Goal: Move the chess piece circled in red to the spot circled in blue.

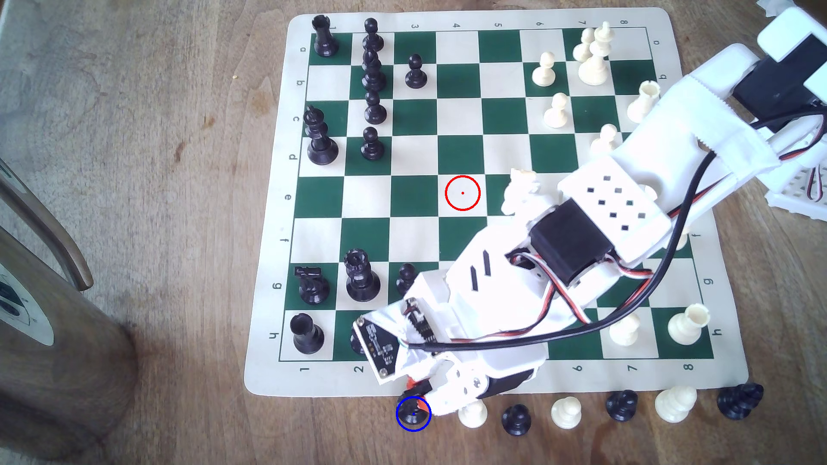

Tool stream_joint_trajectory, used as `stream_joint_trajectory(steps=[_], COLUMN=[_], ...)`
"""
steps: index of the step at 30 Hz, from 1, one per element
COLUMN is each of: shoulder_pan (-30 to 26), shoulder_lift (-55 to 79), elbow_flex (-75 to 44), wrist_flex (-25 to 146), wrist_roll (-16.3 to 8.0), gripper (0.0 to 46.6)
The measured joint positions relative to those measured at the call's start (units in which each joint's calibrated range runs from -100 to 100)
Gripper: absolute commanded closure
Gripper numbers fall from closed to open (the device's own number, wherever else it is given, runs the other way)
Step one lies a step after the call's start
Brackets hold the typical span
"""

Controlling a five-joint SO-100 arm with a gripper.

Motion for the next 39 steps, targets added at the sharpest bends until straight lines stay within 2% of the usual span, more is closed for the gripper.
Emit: stream_joint_trajectory(steps=[4, 5, 7, 8, 12, 25, 33, 37, 39], shoulder_pan=[0.00, 0.00, 0.00, 0.15, 0.44, 0.74, 2.43, 5.75, 8.63], shoulder_lift=[0.25, 0.25, 0.25, 0.25, 0.34, -0.59, -16.59, -28.07, -36.78], elbow_flex=[0.00, 0.00, 0.00, 0.00, 0.00, 0.54, 16.09, 29.28, 40.13], wrist_flex=[-0.24, -0.32, -0.32, -0.32, 0.24, 0.64, -1.35, -5.82, -10.76], wrist_roll=[0.00, 0.00, 0.00, 0.00, -0.63, -1.07, -0.10, 0.39, 0.54], gripper=[46.3, 44.8, 38.1, 33.1, 27.4, 26.4, 26.1, 26.5, 26.6])
